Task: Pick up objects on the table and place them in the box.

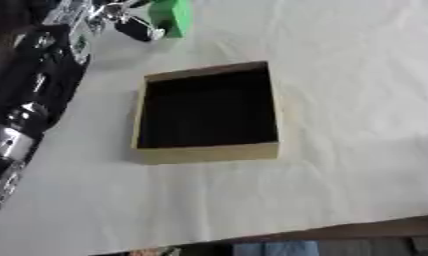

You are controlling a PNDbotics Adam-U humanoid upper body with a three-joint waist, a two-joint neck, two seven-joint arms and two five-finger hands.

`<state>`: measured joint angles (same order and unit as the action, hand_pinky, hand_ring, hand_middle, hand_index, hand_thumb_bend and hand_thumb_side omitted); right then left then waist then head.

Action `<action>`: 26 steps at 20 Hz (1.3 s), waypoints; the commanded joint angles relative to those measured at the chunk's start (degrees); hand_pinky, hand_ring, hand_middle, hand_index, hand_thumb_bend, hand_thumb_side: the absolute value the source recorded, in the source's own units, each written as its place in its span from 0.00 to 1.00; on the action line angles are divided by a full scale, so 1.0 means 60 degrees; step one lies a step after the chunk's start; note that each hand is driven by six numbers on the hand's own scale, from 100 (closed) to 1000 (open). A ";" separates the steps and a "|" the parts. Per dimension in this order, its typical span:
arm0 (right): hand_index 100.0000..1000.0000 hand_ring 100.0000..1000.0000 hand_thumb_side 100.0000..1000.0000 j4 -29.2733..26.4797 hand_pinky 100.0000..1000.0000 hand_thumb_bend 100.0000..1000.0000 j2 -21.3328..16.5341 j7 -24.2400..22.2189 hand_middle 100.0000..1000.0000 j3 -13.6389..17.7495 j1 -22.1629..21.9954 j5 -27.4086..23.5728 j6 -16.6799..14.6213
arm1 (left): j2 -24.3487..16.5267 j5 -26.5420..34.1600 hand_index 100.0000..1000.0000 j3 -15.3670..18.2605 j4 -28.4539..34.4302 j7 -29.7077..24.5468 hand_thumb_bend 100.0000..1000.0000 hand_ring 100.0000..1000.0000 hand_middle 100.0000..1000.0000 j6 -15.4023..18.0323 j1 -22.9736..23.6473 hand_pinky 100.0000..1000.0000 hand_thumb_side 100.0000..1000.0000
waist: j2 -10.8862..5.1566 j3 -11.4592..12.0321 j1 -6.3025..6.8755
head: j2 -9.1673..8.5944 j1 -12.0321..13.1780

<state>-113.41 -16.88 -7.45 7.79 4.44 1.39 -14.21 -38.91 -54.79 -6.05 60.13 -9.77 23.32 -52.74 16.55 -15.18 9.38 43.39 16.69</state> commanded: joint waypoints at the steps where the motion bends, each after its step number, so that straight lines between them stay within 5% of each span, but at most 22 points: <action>1: 0.91 0.81 0.55 -0.0197 0.80 0.00 -0.0070 0.0004 0.77 0.0083 -0.0017 -0.0041 -0.0005 | -0.0642 0.0262 0.77 -0.0074 0.0705 0.0032 0.00 0.55 0.50 0.0000 -0.0019 0.59 0.14 | -0.0252 0.0086 -0.0123 | 0.0119 -0.0063; 15: 0.91 0.82 0.55 -0.0197 0.80 0.00 -0.0042 0.0091 0.77 0.0169 -0.0219 -0.0012 0.0005 | -0.1497 0.0924 0.77 -0.1000 0.4096 0.0256 0.00 0.57 0.52 0.0395 0.1221 0.61 0.09 | -0.0508 0.0725 -0.0374 | 0.0121 -0.0491; 26: 0.91 0.82 0.55 -0.0197 0.80 0.00 -0.0006 0.0078 0.77 0.0160 -0.0203 -0.0037 -0.0065 | -0.1812 0.1327 0.77 -0.1567 0.6900 0.0053 0.00 0.57 0.52 -0.0026 0.2449 0.62 0.10 | -0.0475 0.0851 -0.0452 | 0.0121 -0.0622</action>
<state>-113.41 -16.45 -6.98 8.46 2.98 1.39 -14.25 -47.45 -47.42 -15.71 99.14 -9.19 23.73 -37.58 14.49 -10.14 7.16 43.82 12.98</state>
